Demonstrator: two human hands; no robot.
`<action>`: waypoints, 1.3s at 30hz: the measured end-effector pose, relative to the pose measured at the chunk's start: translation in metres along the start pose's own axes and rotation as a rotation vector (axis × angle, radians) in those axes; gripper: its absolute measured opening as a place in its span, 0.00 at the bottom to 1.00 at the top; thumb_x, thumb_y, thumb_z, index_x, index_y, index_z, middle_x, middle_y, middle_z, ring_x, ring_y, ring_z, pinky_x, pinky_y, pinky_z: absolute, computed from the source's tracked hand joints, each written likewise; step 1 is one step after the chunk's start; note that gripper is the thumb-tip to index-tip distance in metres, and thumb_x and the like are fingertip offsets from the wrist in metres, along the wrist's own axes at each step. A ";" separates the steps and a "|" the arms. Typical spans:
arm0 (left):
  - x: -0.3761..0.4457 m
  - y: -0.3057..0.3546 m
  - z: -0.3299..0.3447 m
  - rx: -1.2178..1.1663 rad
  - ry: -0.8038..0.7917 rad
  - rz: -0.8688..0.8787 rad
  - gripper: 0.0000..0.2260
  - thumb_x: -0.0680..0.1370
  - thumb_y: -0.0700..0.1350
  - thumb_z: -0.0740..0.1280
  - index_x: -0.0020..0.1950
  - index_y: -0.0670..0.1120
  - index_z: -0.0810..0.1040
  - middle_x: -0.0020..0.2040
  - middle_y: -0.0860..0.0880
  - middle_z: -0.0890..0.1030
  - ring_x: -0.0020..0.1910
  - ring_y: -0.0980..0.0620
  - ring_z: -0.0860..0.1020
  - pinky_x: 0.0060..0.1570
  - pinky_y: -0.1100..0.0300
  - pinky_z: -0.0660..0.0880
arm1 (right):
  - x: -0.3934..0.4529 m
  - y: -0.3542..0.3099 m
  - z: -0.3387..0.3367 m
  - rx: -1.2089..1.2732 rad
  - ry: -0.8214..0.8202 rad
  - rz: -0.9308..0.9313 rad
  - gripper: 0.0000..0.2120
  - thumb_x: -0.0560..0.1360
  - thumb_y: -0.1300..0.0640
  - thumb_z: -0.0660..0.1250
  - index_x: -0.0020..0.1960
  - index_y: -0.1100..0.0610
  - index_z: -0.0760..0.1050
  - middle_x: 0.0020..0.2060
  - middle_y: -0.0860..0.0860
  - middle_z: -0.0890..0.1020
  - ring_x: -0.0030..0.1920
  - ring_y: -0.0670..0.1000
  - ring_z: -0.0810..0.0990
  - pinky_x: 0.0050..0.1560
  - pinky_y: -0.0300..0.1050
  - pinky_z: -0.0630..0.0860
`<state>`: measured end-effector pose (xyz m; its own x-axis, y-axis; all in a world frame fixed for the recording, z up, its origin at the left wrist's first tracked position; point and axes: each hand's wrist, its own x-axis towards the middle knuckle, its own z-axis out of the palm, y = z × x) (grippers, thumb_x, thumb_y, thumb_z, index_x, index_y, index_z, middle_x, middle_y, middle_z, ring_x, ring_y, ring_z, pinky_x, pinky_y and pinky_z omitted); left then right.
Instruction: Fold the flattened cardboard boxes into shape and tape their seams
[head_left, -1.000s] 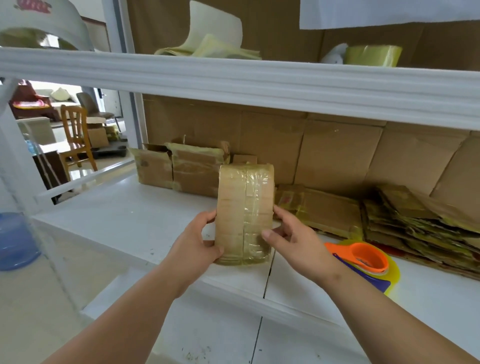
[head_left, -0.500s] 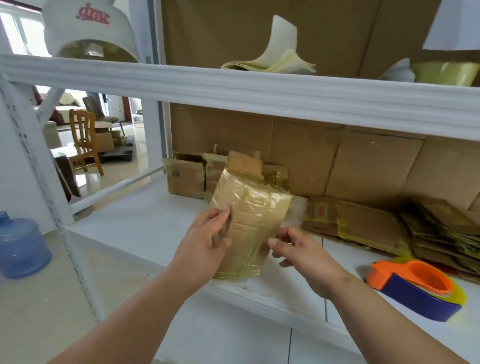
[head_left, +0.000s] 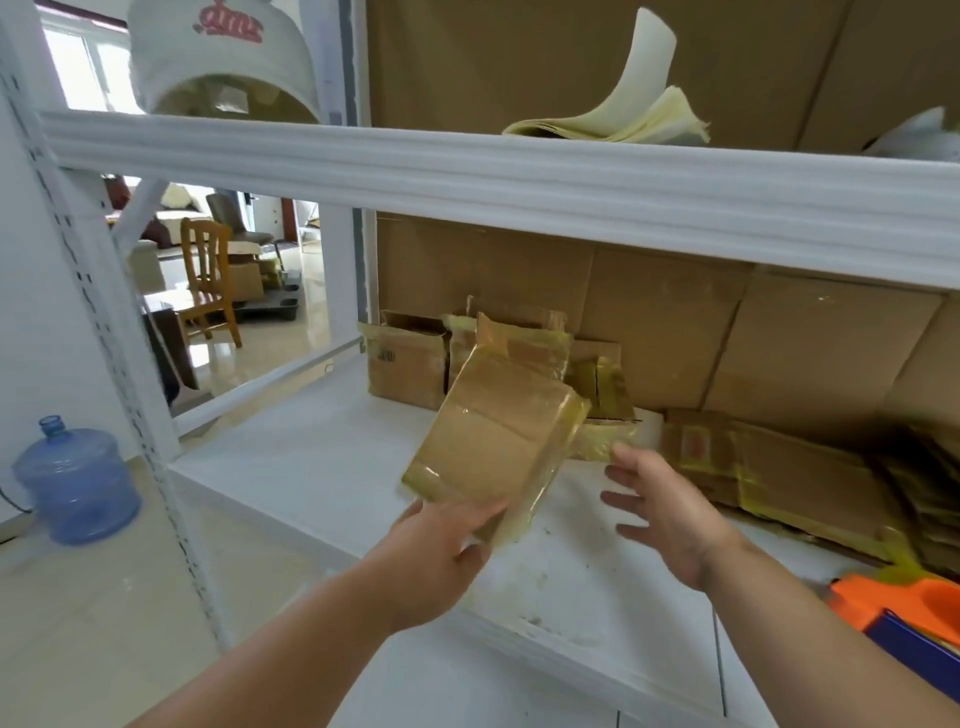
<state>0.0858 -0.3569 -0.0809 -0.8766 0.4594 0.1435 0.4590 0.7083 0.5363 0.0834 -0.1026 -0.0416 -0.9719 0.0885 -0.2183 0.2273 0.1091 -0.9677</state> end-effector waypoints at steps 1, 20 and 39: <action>0.005 0.000 0.000 -0.089 0.083 -0.052 0.19 0.82 0.45 0.62 0.70 0.63 0.71 0.63 0.65 0.75 0.63 0.60 0.72 0.64 0.68 0.65 | 0.006 -0.006 -0.002 -0.066 0.078 -0.036 0.34 0.72 0.33 0.66 0.73 0.46 0.63 0.70 0.48 0.71 0.66 0.54 0.73 0.69 0.59 0.69; 0.069 -0.048 -0.025 -1.186 0.146 -0.787 0.18 0.81 0.57 0.63 0.65 0.48 0.75 0.55 0.41 0.80 0.48 0.41 0.83 0.51 0.47 0.81 | 0.062 -0.036 0.020 -0.455 0.140 -0.247 0.27 0.76 0.32 0.58 0.72 0.40 0.64 0.71 0.46 0.70 0.68 0.52 0.70 0.63 0.50 0.68; 0.081 -0.147 -0.113 -0.625 0.433 -0.596 0.19 0.80 0.59 0.65 0.68 0.52 0.73 0.59 0.48 0.76 0.52 0.49 0.75 0.52 0.52 0.72 | 0.109 -0.025 0.139 -0.494 -0.010 -0.076 0.14 0.79 0.50 0.67 0.63 0.51 0.75 0.48 0.51 0.79 0.45 0.49 0.78 0.46 0.44 0.76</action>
<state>-0.0687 -0.4842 -0.0543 -0.9754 -0.2094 -0.0686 -0.1291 0.2909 0.9480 -0.0369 -0.2328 -0.0590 -0.9868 0.0526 -0.1531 0.1555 0.5707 -0.8063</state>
